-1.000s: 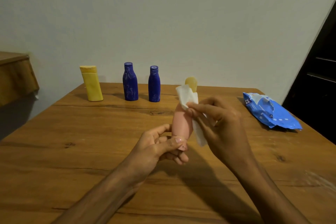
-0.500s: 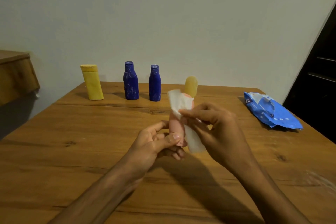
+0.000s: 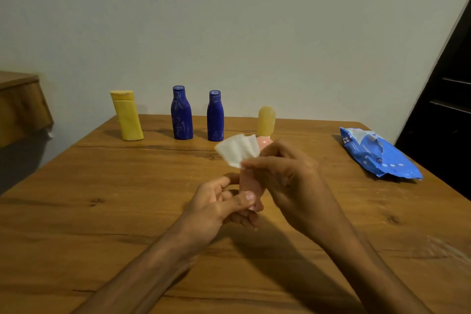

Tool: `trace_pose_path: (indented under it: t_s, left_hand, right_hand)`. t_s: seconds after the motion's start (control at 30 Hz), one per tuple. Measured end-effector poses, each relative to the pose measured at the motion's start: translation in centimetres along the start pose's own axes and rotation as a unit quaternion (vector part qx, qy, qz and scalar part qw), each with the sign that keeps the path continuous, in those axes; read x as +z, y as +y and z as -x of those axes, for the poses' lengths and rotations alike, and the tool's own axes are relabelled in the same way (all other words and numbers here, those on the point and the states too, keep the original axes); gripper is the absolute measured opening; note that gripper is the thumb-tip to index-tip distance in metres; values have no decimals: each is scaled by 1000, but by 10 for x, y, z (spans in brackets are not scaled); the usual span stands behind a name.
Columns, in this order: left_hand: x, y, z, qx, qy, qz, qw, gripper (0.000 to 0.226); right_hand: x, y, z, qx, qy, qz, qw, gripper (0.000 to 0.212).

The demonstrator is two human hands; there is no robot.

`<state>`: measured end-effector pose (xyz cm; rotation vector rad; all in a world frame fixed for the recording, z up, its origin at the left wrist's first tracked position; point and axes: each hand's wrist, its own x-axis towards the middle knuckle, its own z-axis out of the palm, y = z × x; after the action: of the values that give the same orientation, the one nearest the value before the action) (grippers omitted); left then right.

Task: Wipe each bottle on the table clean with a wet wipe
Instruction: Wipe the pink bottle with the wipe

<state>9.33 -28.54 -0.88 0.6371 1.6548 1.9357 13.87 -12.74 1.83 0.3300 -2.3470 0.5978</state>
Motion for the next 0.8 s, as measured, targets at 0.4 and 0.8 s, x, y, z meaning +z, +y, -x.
trace_pose_path:
  t_s: [0.4,0.8]
  left_hand:
    - [1,-6,-1,33,38,-82,995,26]
    - [2,-2,-3,8,-4,76,997,45]
  right_hand:
    - [10,-3,2,-43,12,106,993,37]
    - [0,10,-3,98,103,-114,983,23]
